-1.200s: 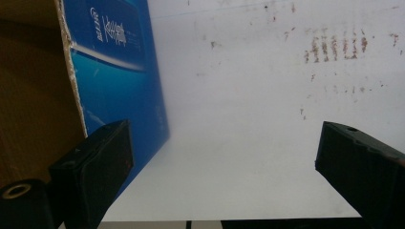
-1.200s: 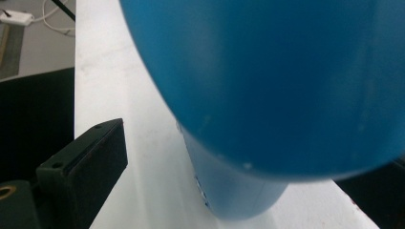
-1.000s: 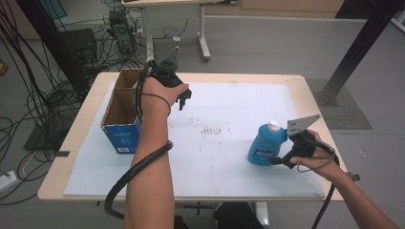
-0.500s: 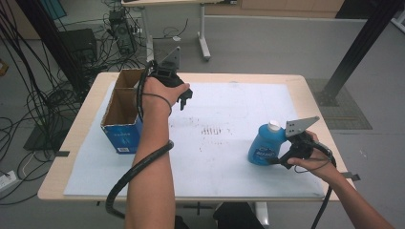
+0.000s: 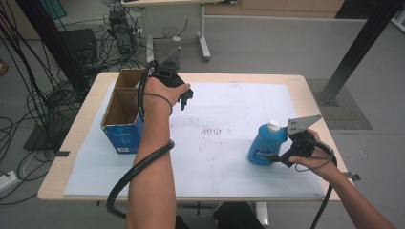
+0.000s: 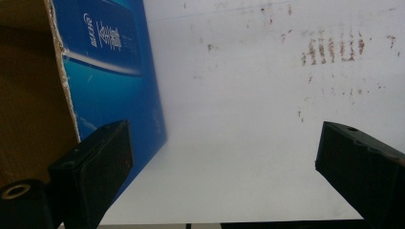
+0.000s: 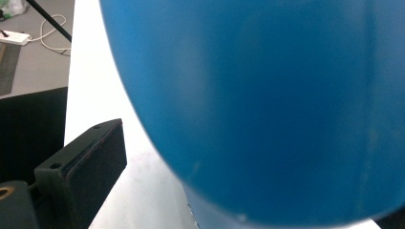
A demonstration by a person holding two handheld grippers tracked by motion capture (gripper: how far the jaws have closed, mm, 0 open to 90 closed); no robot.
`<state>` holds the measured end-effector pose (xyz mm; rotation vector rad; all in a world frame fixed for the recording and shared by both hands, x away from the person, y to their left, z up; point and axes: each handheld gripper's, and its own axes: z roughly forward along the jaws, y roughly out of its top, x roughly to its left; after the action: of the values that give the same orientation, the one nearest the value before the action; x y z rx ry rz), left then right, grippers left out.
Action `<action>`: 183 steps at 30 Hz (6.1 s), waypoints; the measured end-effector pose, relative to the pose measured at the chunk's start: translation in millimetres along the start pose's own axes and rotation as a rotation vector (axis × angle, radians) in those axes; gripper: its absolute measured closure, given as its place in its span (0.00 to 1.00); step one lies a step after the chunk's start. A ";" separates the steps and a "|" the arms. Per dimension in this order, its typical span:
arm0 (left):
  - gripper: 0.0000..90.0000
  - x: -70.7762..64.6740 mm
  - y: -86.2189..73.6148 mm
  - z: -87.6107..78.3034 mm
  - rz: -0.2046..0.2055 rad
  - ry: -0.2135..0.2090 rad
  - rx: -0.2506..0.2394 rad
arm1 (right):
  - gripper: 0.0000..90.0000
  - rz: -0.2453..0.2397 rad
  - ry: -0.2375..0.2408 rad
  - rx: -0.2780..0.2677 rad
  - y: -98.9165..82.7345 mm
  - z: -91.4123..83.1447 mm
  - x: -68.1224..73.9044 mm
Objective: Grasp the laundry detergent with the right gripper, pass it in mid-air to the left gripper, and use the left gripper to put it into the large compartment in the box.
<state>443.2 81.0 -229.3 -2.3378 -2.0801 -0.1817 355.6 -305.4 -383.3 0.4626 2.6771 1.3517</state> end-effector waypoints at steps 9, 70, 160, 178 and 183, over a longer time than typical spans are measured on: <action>0.07 -1.2 1.0 -0.6 0.003 0.003 0.001 | 0.02 -0.003 -0.008 -0.001 0.4 -1.2 -0.8; 0.07 -2.5 1.4 -6.0 0.005 0.006 -0.014 | 0.02 -0.028 -0.024 -0.016 4.4 -7.0 -0.8; 0.07 -2.7 -0.8 -6.0 0.009 0.008 -0.012 | 0.22 -0.039 -0.043 -0.043 2.8 2.3 3.7; 0.07 -1.9 -1.2 -5.2 0.009 0.005 -0.014 | 0.41 -0.063 -0.027 -0.045 0.8 6.6 2.6; 0.07 -1.4 -1.3 -3.9 0.011 0.007 -0.010 | 0.41 -0.060 -0.026 -0.046 0.7 6.6 2.3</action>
<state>441.4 79.5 -225.7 -2.3494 -2.0678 -0.2003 355.1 -299.2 -386.6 0.3897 2.6110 1.3774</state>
